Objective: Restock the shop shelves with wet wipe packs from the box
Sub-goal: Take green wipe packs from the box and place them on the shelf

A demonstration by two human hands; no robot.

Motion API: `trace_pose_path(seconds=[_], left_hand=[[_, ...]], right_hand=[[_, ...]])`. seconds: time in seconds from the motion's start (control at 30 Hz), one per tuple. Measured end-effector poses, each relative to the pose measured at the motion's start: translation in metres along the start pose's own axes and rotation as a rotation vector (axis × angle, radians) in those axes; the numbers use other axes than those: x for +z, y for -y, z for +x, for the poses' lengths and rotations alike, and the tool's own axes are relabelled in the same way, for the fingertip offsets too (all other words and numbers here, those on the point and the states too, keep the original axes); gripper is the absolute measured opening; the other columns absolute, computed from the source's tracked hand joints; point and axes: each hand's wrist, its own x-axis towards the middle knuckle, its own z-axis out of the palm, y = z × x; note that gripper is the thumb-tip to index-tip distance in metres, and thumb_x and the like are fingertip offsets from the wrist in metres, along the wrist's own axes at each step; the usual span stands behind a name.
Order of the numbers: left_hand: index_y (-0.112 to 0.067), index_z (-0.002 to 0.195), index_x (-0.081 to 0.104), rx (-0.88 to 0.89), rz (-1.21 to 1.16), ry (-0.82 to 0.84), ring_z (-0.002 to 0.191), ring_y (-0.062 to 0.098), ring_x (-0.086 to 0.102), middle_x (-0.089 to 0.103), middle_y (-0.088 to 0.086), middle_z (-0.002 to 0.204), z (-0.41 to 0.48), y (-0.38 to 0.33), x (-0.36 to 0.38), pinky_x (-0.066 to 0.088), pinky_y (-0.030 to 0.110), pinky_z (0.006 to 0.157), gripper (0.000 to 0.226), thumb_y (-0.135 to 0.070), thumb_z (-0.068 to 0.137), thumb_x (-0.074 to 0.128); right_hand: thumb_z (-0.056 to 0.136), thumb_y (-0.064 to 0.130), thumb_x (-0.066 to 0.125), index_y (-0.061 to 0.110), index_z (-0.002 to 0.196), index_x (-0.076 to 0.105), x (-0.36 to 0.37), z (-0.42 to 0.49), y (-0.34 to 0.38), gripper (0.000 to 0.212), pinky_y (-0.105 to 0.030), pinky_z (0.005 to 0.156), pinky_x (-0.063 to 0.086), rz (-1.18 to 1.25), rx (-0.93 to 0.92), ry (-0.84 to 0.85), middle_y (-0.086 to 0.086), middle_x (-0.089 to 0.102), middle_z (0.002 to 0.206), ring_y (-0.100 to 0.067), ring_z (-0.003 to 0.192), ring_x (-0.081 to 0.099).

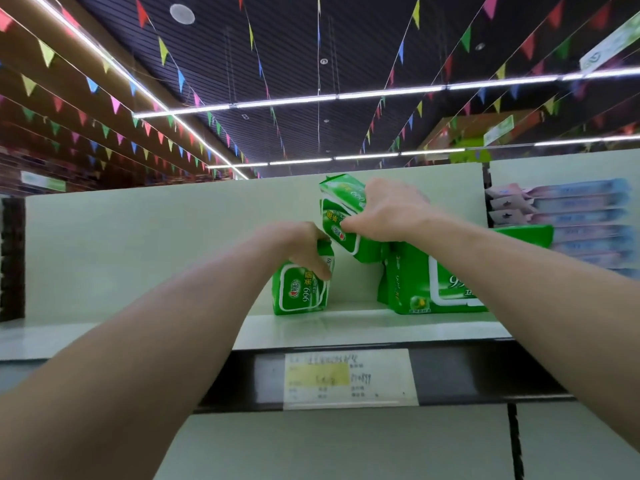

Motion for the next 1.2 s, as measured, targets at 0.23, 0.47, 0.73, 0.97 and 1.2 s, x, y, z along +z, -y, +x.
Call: trace_pose_path(seconds=[0.23,0.47,0.73,0.97,1.2], left_hand=[[-0.006,0.128,0.046,-0.058,-0.479,-0.026,0.102,0.025,0.062,0.060,0.009,0.116,0.007,0.034,0.012,0.056,0.035,0.085,0.062,-0.016,0.076,0.080],[-0.013,0.129,0.041,-0.046,-0.459,0.077,0.119,0.029,0.050,0.053,0.009,0.127,0.013,0.024,0.009,0.043,0.050,0.104,0.059,-0.013,0.080,0.074],[-0.013,0.131,0.045,0.060,-0.258,0.058,0.099,0.024,0.057,0.055,-0.001,0.106,0.026,-0.012,-0.001,0.048,0.037,0.095,0.059,-0.013,0.080,0.075],[-0.021,0.142,0.046,0.063,-0.134,0.088,0.122,0.029,0.052,0.053,0.005,0.137,0.035,-0.015,0.017,0.043,0.033,0.088,0.058,-0.028,0.088,0.067],[-0.028,0.145,0.042,0.110,-0.025,0.097,0.114,0.025,0.058,0.056,0.002,0.135,0.039,0.002,0.024,0.048,0.044,0.099,0.065,-0.016,0.086,0.067]], right_hand=[[0.085,0.037,0.061,0.018,0.076,0.051,0.004,0.009,0.000,0.024,-0.026,0.054,0.038,0.030,0.024,-0.025,0.004,0.045,0.064,-0.015,0.057,0.043],[0.085,0.036,0.062,0.016,0.087,0.053,0.006,0.010,-0.005,0.022,-0.027,0.058,0.039,0.050,0.009,-0.063,0.001,0.048,0.073,-0.016,0.062,0.042],[0.085,0.040,0.064,0.016,0.098,0.046,0.010,0.014,-0.014,0.033,-0.035,0.070,0.049,0.081,-0.003,-0.128,0.000,0.055,0.080,-0.016,0.070,0.052],[0.082,0.044,0.065,0.017,0.104,0.049,0.014,0.013,-0.020,0.039,-0.036,0.076,0.051,0.088,0.002,-0.088,-0.002,0.059,0.088,-0.021,0.082,0.058],[0.082,0.043,0.067,0.019,0.106,0.050,0.018,0.015,-0.019,0.039,-0.040,0.080,0.053,0.083,-0.026,-0.035,-0.002,0.062,0.094,-0.020,0.087,0.061]])
